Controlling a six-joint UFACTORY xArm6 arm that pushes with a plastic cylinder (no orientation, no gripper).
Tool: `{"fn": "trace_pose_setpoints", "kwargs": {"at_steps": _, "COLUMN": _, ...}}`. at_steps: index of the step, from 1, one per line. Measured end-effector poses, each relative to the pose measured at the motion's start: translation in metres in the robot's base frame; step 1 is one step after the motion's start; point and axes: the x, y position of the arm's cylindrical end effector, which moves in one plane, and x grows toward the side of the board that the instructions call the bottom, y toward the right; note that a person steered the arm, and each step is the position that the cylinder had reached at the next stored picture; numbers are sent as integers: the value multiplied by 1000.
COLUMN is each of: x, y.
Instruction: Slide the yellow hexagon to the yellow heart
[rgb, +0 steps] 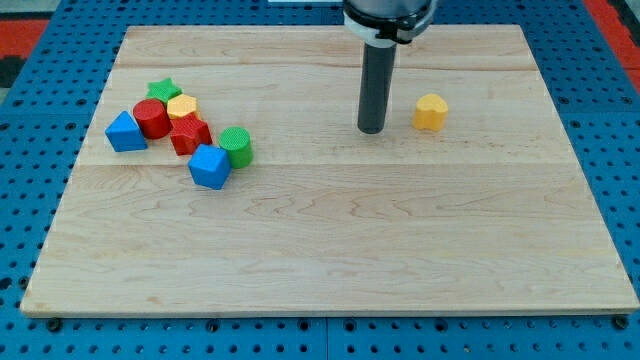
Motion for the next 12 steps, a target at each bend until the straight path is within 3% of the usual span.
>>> {"fn": "trace_pose_setpoints", "kwargs": {"at_steps": 1, "x": -27, "y": 29}}
{"fn": "trace_pose_setpoints", "kwargs": {"at_steps": 2, "x": -29, "y": 66}}
{"fn": "trace_pose_setpoints", "kwargs": {"at_steps": 3, "x": -8, "y": 54}}
{"fn": "trace_pose_setpoints", "kwargs": {"at_steps": 6, "x": 7, "y": -171}}
{"fn": "trace_pose_setpoints", "kwargs": {"at_steps": 8, "x": 30, "y": -216}}
{"fn": "trace_pose_setpoints", "kwargs": {"at_steps": 9, "x": 11, "y": -260}}
{"fn": "trace_pose_setpoints", "kwargs": {"at_steps": 10, "x": -19, "y": -260}}
{"fn": "trace_pose_setpoints", "kwargs": {"at_steps": 11, "x": -16, "y": -205}}
{"fn": "trace_pose_setpoints", "kwargs": {"at_steps": 12, "x": 26, "y": -177}}
